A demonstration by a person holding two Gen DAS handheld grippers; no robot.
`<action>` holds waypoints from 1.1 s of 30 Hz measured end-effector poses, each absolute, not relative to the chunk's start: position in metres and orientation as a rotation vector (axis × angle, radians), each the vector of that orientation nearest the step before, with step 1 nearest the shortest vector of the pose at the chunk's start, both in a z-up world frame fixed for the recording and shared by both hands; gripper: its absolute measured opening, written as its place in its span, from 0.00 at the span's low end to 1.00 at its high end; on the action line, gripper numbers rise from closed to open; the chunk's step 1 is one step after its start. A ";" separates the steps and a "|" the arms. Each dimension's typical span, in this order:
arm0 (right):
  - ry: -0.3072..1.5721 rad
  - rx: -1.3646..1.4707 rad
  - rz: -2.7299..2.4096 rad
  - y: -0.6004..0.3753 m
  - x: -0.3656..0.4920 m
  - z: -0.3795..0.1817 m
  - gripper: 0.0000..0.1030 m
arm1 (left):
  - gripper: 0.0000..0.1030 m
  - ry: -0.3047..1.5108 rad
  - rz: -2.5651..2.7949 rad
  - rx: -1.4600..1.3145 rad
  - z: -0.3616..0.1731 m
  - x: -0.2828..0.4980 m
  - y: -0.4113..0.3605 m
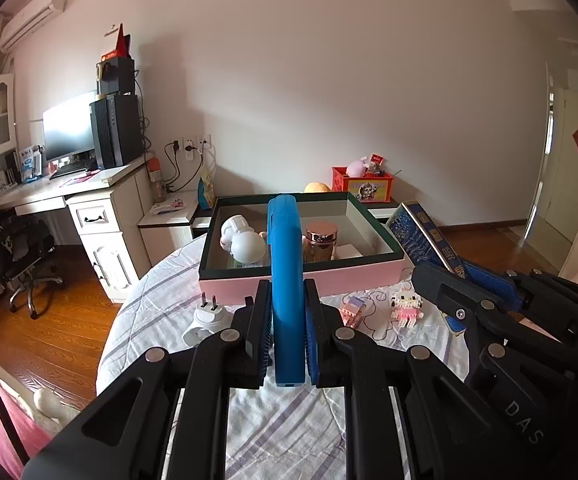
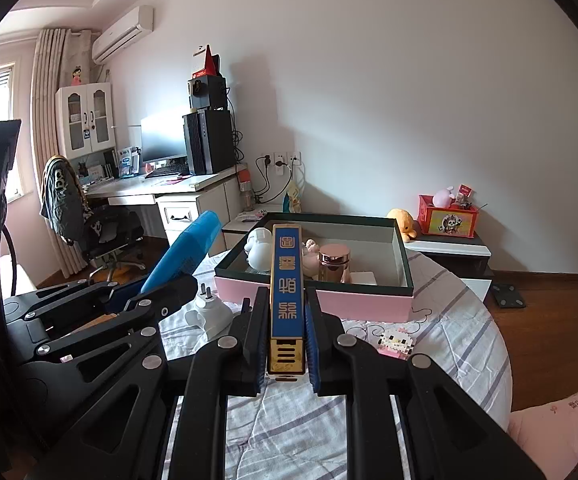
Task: Organize rigid objects
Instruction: 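Place the blue-gold box in the pink box with the right tool while the left tool places the highlighter, then open and withdraw both tools from the pink box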
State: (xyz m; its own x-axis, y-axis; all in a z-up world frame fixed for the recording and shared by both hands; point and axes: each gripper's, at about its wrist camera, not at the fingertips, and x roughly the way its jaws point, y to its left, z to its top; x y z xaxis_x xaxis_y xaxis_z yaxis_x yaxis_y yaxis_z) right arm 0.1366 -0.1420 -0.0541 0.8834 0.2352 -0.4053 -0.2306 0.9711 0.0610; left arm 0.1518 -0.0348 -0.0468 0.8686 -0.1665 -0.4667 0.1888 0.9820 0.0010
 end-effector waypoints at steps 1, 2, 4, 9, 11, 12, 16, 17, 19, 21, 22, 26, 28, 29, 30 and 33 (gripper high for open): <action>0.422 0.010 0.240 -0.142 0.139 -0.055 0.15 | 0.14 0.485 -0.186 0.052 -0.047 0.156 -0.036; 0.423 0.008 0.239 -0.143 0.142 -0.055 0.15 | 0.14 0.485 -0.187 0.060 -0.047 0.162 -0.038; 0.422 0.006 0.237 -0.146 0.150 -0.054 0.15 | 0.14 0.484 -0.190 0.070 -0.047 0.174 -0.042; 0.425 -0.019 0.215 -0.152 0.181 -0.051 0.15 | 0.14 0.497 -0.201 0.111 -0.045 0.223 -0.054; 0.430 -0.033 0.196 -0.157 0.201 -0.051 0.15 | 0.14 0.530 -0.202 0.126 -0.048 0.252 -0.059; 0.443 -0.035 0.188 -0.161 0.214 -0.052 0.15 | 0.14 0.549 -0.203 0.130 -0.051 0.267 -0.062; 0.493 -0.030 0.157 -0.178 0.261 -0.062 0.15 | 0.14 0.637 -0.222 0.138 -0.068 0.323 -0.069; 0.514 -0.020 0.150 -0.184 0.278 -0.068 0.15 | 0.14 0.655 -0.216 0.141 -0.074 0.335 -0.070; 0.557 -0.014 0.145 -0.190 0.299 -0.078 0.15 | 0.14 0.695 -0.215 0.150 -0.085 0.356 -0.071; 0.593 -0.008 0.147 -0.194 0.319 -0.090 0.15 | 0.14 0.716 -0.209 0.157 -0.094 0.370 -0.073; 0.619 -0.005 0.145 -0.196 0.331 -0.098 0.15 | 0.14 0.725 -0.201 0.160 -0.098 0.378 -0.072; 0.678 0.013 0.142 -0.203 0.358 -0.118 0.15 | 0.14 0.767 -0.179 0.153 -0.113 0.395 -0.070; 0.693 0.020 0.144 -0.206 0.365 -0.125 0.16 | 0.14 0.774 -0.164 0.162 -0.118 0.398 -0.073; 0.701 0.031 0.145 -0.208 0.368 -0.129 0.16 | 0.15 0.777 -0.157 0.156 -0.120 0.399 -0.072; 0.699 0.039 0.147 -0.209 0.369 -0.129 0.16 | 0.15 0.776 -0.155 0.151 -0.120 0.398 -0.071; 0.696 0.057 0.154 -0.210 0.367 -0.129 0.32 | 0.43 0.762 -0.151 0.135 -0.115 0.389 -0.069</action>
State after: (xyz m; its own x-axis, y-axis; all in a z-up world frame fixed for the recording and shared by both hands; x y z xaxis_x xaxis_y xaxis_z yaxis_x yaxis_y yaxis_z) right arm 0.3668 -0.2102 -0.1293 0.7564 0.1599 -0.6342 -0.1221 0.9871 0.1033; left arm 0.3895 -0.0686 -0.1148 0.7134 -0.0874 -0.6953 0.1848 0.9805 0.0664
